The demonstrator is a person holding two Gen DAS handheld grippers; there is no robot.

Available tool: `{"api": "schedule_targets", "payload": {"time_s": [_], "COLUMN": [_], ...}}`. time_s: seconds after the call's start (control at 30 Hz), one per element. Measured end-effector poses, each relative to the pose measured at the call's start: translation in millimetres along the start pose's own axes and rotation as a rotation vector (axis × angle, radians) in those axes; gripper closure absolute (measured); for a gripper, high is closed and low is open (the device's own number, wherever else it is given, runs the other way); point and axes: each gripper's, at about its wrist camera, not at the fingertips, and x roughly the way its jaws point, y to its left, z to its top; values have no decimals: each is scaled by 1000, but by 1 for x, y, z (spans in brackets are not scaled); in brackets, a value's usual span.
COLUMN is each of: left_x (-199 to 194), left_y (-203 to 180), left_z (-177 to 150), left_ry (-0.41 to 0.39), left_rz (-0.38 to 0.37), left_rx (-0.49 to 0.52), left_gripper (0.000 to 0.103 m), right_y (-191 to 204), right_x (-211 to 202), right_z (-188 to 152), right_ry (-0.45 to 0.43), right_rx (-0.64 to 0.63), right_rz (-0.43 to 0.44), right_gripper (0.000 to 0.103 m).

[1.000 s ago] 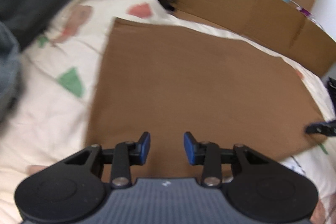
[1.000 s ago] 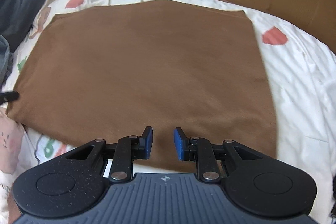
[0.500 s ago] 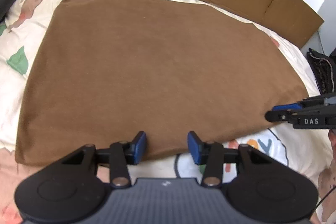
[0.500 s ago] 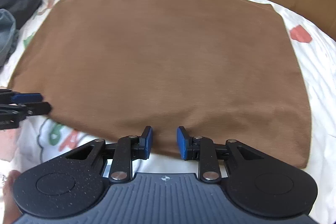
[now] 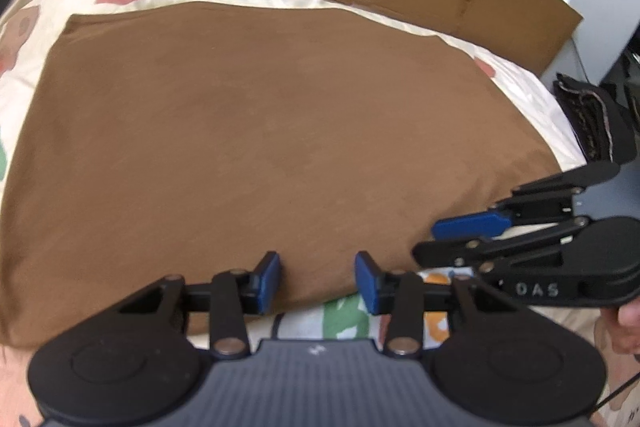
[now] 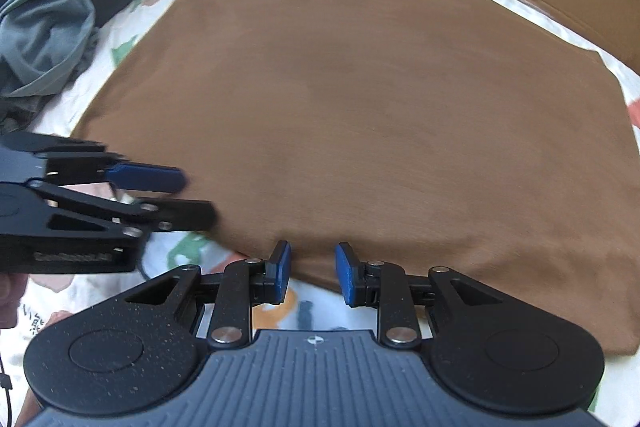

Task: Fold clothes

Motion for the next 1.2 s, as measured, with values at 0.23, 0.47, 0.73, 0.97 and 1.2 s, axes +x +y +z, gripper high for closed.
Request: {"api": "schedule_targets", "payload": {"time_s": [0.23,0.47,0.73,0.97,1.2], "left_x": [8,7,-14,-51,-66], "left_y": [-3,7,41,86,114], "left_z": [-2,-6,0,-10,-26], "left_ry": [8,8,-3,-36,-30], "left_rz": [-13,-37,-12,123,224], "left_rx": [42,21,-109,-219,-295], "left_gripper": [79,80,82,81,80], "right_y": [14,16,15,12,10], "right_x": [5,5,16,16,16], "right_z": [5,11,9,7,6], "right_ry": [-16,-38,-11,-9,-10], "right_rx": [-43,-65,-72,-77,-70], "right_rz": [16,29,30,37,44], "right_gripper": [74,75,75,76,76]}}
